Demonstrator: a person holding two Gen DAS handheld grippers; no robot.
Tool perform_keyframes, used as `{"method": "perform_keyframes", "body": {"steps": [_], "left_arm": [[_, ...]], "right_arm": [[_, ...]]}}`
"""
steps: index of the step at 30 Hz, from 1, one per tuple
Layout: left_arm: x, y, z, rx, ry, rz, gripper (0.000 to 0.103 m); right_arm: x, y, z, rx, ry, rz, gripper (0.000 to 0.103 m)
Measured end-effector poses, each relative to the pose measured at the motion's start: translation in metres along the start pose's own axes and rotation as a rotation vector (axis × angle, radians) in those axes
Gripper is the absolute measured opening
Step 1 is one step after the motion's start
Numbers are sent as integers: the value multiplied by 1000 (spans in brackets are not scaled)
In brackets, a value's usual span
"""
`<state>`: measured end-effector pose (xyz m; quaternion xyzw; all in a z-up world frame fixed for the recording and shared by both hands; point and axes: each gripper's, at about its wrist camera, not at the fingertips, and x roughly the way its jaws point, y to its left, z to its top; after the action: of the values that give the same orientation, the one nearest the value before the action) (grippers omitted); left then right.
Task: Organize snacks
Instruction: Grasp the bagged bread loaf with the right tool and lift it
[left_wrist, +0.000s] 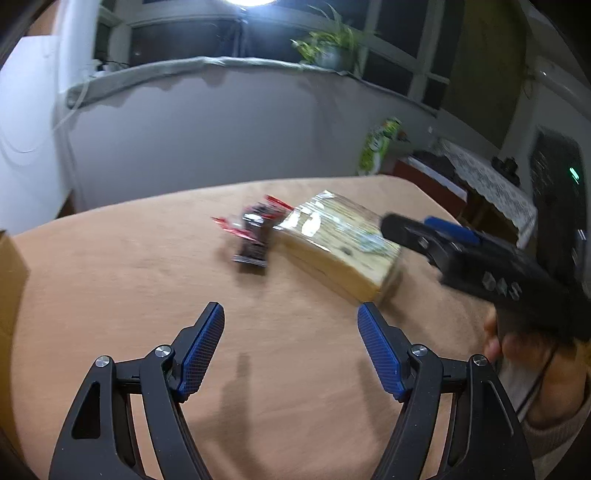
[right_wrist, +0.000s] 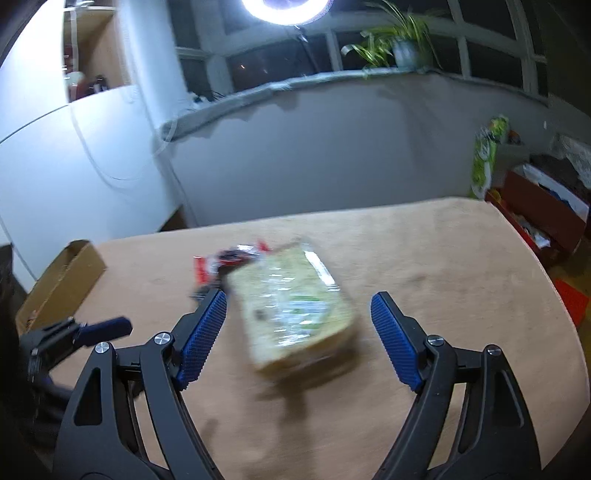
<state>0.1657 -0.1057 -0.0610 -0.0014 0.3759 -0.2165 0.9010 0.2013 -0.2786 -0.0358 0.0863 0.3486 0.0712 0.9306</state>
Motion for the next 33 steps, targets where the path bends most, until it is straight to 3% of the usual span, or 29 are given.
{"method": "perform_keyframes", "body": {"steps": [6, 11, 13, 16, 21, 33], "left_arm": [[30, -32, 3, 63, 35, -55, 75], [56, -43, 12, 71, 94, -68, 75], [64, -43, 15, 63, 111, -64, 75], [71, -43, 17, 57, 125, -73, 73], [70, -45, 15, 60, 117, -104, 60], [36, -60, 7, 138, 25, -108, 60]], "right_arm": [[37, -29, 5, 68, 124, 59, 84], [51, -29, 5, 79, 162, 159, 84], [55, -26, 4, 66, 177, 187, 76], [55, -22, 3, 50, 176, 200, 70], [49, -15, 0, 32, 172, 192, 64], [3, -14, -14, 70, 109, 195, 64]]}}
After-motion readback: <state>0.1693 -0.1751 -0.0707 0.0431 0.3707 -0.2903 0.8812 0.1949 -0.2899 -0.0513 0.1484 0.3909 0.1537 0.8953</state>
